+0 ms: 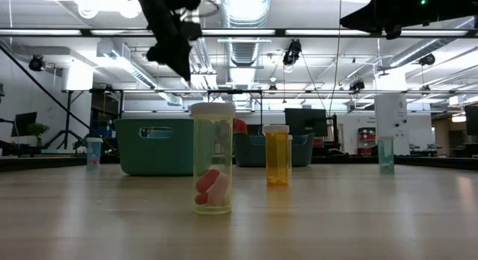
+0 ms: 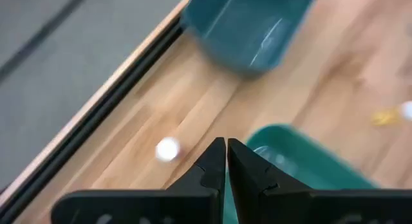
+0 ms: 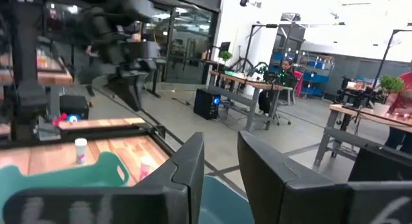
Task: Pick and place medicine bottles into bin by pill shape (circle, oval)
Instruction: Put the top pink capsule pill bottle into the green bin
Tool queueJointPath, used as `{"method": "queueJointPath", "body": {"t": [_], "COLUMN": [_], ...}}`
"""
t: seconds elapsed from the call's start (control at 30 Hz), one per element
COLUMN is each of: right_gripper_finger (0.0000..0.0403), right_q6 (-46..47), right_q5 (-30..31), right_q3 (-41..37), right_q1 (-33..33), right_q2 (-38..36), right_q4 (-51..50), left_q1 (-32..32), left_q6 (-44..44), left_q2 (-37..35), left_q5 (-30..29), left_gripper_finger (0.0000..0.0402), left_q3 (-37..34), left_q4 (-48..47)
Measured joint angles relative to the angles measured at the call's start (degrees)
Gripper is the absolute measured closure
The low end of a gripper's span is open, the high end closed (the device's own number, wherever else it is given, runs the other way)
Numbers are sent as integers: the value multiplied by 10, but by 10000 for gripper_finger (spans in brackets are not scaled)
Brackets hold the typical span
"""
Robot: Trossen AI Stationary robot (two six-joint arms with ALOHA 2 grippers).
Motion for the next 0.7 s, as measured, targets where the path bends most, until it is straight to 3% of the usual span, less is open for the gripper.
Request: {"method": "queueJointPath", "body": {"t": [0.2, 0.37, 0.5, 0.7], "right_gripper_finger": [329, 329, 325, 332], "right_q6": [-9, -17, -21, -25], "right_q5": [0, 0, 0, 0], "right_q3": [-1, -2, -3, -3], "right_q1": [0, 0, 0, 0], "right_q2": [0, 0, 0, 0], "right_q4": [-1, -2, -3, -17], "left_q1": [59, 91, 104, 108], "left_q6": [0, -70, -75, -98], "left_q2": [67, 99, 118, 141], "left_q5": [4, 40, 64, 64], "left_gripper_finger": [400, 400, 398, 349], "left_q3": [31, 31, 31, 30], "left_q4": [-57, -57, -56, -34]}}
